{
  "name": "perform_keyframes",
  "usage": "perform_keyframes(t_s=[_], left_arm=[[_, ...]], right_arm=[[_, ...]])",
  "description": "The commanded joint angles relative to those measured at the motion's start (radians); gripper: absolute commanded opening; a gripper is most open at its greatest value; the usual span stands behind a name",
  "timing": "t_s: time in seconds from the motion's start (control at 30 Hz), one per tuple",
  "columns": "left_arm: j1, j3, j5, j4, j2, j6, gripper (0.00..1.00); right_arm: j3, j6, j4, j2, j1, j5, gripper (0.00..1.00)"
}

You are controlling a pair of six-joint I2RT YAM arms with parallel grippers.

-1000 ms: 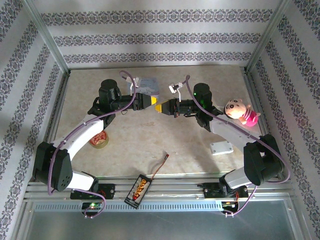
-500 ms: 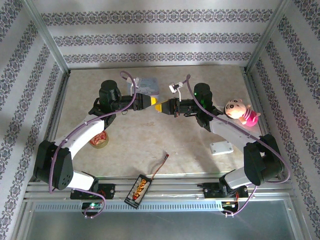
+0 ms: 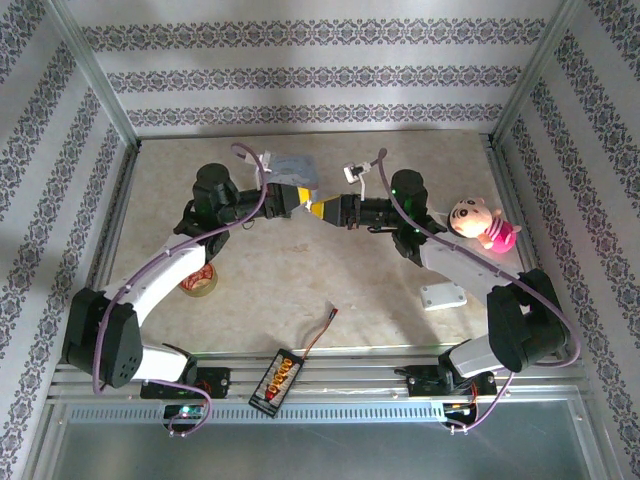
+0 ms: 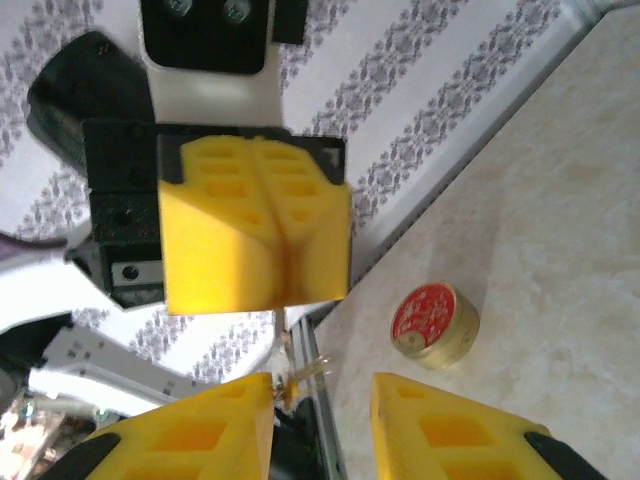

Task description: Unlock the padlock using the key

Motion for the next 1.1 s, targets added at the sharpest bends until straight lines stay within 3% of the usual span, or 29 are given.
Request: perform_keyframes(t_s=[0.0, 0.1, 0.2, 0.33, 0.67, 1.07], left_arm=[[-0.010, -0.023, -0.062, 0.156, -0.023, -0.072, 0.00], [-0.010, -0.020, -0.095, 0.131, -0.027, -0.064, 0.00], [-0.010, -0.014, -0.103, 0.120, -0.028, -0.060, 0.00], [-0.010, -0.011, -0.119, 0.109, -0.029, -0.059, 0.00], [-0.009, -0.013, -0.140, 0.105, -0.036, -0.054, 0.00], [-0.011, -0.025, -0.200, 0.120, -0.050, -0.062, 0.00]], right_arm=[[-0.060, 0.145, 0.216, -0.026, -0.008, 0.132, 0.31], [-0.102, 0.232, 0.352, -0.016, -0.008, 0.195, 0.32], [-0.136, 0.292, 0.482, 0.000, -0.007, 0.242, 0.39], [-0.132, 0.341, 0.583, 0.042, 0.001, 0.252, 0.42], [-0.039, 0.328, 0.604, 0.147, 0.057, 0.247, 0.44], [-0.010, 0.330, 0.608, 0.180, 0.080, 0.232, 0.37]])
